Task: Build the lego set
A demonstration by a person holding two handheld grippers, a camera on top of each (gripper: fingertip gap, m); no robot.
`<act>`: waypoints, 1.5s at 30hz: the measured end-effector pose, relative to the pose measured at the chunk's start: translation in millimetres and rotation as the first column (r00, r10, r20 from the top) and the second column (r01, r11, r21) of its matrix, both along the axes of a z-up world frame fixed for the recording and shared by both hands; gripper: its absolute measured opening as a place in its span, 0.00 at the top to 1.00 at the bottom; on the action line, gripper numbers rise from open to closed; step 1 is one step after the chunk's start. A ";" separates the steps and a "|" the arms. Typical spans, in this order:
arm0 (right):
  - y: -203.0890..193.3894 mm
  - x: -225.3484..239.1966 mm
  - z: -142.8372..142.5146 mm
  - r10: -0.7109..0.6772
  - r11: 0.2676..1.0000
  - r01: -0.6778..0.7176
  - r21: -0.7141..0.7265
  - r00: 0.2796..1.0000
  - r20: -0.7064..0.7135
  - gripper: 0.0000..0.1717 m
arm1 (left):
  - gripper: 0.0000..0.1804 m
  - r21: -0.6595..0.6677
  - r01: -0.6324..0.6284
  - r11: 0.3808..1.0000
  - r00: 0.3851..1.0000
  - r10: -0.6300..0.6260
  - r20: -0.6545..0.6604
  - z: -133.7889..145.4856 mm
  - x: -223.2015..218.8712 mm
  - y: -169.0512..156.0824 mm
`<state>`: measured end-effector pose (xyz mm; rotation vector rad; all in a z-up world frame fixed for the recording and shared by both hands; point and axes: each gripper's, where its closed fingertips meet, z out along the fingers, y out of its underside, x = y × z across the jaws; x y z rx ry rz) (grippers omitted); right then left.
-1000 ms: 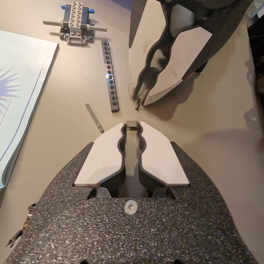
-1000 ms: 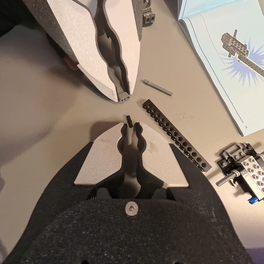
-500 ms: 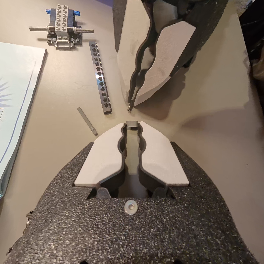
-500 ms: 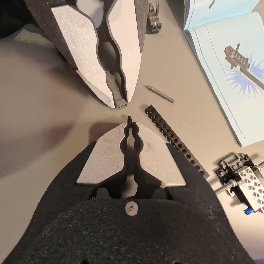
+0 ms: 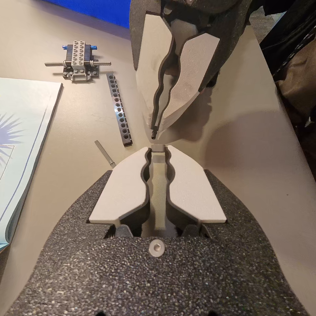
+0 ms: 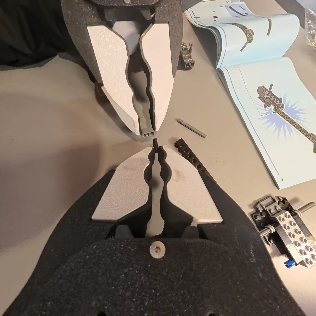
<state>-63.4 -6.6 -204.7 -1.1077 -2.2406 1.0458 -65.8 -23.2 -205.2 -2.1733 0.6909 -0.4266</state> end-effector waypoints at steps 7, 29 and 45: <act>0.3 1.3 -0.1 0.003 1.000 -0.003 0.010 1.000 -0.006 0.98 | 0.92 0.049 0.009 0.999 0.999 -0.011 0.045 10.0 0.5 0.9; 2.9 2.2 -1.7 -0.010 1.000 0.010 0.007 1.000 0.010 0.98 | 0.92 0.003 0.010 1.000 0.996 -0.010 -0.085 -7.8 1.7 0.0; 0.0 8.3 -13.7 0.033 0.985 -0.031 0.172 0.999 -0.009 0.97 | 0.92 -0.021 -0.062 0.998 0.997 0.063 0.037 0.6 -5.4 3.8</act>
